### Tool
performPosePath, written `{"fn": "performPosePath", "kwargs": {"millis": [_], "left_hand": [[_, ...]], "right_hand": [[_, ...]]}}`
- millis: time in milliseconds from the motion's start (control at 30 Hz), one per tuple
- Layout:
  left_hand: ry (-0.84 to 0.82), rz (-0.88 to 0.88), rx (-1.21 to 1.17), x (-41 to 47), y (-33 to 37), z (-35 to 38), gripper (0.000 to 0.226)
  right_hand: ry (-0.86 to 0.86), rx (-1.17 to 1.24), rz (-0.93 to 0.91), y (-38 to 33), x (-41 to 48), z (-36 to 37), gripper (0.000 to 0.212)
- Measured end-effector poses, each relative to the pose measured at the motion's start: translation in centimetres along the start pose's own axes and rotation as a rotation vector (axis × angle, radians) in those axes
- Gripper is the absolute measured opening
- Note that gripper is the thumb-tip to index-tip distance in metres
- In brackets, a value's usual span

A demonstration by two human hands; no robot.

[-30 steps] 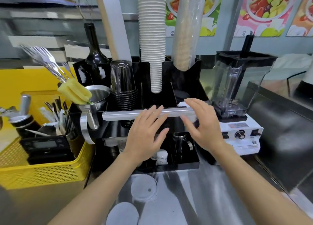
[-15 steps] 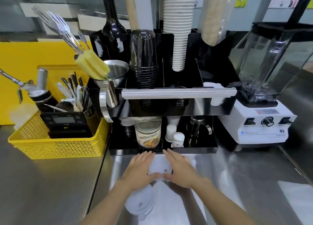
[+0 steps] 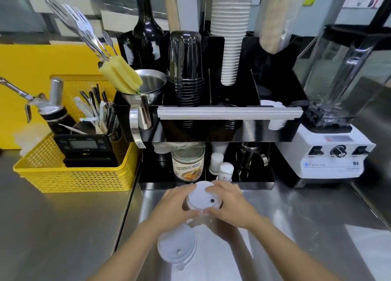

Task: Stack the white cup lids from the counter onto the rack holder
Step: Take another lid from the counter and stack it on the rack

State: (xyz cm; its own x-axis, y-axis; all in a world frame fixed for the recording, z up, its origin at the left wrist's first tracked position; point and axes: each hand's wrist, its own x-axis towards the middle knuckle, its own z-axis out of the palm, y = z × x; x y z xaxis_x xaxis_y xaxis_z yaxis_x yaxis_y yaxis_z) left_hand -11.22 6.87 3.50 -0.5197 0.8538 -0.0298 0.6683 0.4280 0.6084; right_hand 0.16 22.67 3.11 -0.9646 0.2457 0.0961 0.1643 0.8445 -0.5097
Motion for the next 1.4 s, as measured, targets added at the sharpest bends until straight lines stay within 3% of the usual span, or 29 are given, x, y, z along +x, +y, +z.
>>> {"fn": "performPosePath", "kwargs": {"millis": [167, 367, 667, 900, 1033, 1167, 1300, 1400], "left_hand": [[0.138, 0.166, 0.025, -0.2, 3.8, -3.7, 0.075], [0.262, 0.417, 0.077, 0.9, 10.7, -8.3, 0.076], [0.258, 0.603, 0.170, 9.2, 19.6, -13.8, 0.075], [0.178, 0.591, 0.351, 15.2, 22.2, -14.9, 0.070], [0.162, 0.568, 0.430, 17.6, 21.9, -14.8, 0.059], [0.075, 0.499, 0.510, 19.5, 20.7, -13.7, 0.052], [-0.035, 0.450, 0.668, 20.2, 20.5, -11.5, 0.034], [-0.027, 0.475, 0.669, 20.0, 20.4, -10.9, 0.036]], "right_hand": [[0.170, 0.042, -0.073, -2.3, -1.2, -5.9, 0.067], [0.382, -0.020, -0.184, -3.8, -2.9, -13.8, 0.055], [0.568, -0.171, -0.139, -2.7, -1.5, -24.8, 0.064], [0.473, -0.325, -0.050, 0.6, 2.3, -28.4, 0.066], [0.380, -0.337, -0.009, 2.1, 4.5, -28.3, 0.049], [0.238, -0.388, 0.059, 3.3, 6.0, -27.5, 0.053], [0.078, -0.560, 0.123, 4.1, 6.7, -26.9, 0.044], [-0.070, -0.531, 0.180, 4.2, 6.9, -27.0, 0.056]]}}
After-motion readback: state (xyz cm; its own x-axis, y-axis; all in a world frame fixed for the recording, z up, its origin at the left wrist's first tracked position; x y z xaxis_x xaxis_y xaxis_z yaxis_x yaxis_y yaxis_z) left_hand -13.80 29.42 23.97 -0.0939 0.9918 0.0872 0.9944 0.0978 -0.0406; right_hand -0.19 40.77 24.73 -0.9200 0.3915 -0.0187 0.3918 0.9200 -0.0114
